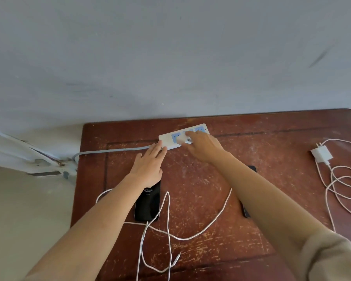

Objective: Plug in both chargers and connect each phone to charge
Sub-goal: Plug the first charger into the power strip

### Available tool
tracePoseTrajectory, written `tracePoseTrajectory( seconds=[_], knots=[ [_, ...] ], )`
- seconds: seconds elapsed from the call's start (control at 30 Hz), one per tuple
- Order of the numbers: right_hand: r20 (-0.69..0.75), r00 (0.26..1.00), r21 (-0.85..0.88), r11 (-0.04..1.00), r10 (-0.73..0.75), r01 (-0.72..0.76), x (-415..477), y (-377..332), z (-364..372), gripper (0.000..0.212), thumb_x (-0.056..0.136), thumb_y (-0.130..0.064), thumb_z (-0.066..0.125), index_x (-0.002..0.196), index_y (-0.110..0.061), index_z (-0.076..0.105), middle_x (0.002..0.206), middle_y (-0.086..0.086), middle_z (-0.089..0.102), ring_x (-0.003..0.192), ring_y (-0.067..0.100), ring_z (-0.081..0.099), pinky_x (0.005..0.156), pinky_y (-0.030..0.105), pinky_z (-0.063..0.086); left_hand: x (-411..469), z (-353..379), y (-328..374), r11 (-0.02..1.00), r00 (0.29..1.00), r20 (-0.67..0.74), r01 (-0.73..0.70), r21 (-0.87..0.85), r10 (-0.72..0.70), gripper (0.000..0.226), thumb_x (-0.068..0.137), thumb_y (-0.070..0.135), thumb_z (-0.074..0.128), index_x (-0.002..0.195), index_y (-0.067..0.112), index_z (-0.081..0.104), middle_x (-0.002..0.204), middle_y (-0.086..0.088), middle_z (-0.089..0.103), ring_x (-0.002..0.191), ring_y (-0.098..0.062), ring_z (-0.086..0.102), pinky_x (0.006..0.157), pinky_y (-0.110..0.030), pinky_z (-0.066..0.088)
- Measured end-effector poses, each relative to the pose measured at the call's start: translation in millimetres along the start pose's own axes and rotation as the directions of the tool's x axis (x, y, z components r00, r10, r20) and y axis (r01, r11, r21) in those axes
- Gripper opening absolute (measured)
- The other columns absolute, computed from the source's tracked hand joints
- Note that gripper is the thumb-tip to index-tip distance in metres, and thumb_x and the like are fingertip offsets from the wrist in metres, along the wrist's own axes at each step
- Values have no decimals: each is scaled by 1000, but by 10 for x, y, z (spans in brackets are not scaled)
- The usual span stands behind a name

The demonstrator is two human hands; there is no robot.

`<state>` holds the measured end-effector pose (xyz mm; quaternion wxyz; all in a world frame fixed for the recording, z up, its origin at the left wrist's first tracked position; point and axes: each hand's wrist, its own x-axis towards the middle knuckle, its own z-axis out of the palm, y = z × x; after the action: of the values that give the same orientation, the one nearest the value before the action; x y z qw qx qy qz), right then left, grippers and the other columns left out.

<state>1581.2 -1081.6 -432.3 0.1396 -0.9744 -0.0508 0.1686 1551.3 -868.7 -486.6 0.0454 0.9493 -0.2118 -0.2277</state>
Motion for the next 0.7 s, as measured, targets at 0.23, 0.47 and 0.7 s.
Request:
tracePoseTrajectory(
  seconds=[0.23,0.47,0.7],
  knots=[
    [-27,999,10,999,36,-35,-55,2,131,49,100,-35,53,147,-21,45,132,9,63,106,34,65,80,41,52,31,-20,41,1000,1000,15,15,-1,-15,77,98,24,52,158,19,5,169,-4,-11,155,-24,-3,118,-58,26],
    [-54,996,-26,997,68,-69,-112,-96,210,48,100,-34,53,145,-20,47,130,10,67,105,34,67,78,41,55,20,4,58,999,1000,-2,25,-23,-25,77,97,24,54,158,18,6,169,-5,-9,155,-25,-2,118,-57,29],
    [20,999,-185,982,46,-42,22,-309,32,32,99,-29,52,126,-15,61,113,11,70,94,29,69,62,31,43,16,-34,37,1000,1000,4,11,-24,-11,75,98,23,53,158,18,7,169,-5,-9,155,-25,-2,118,-57,27]
  ],
)
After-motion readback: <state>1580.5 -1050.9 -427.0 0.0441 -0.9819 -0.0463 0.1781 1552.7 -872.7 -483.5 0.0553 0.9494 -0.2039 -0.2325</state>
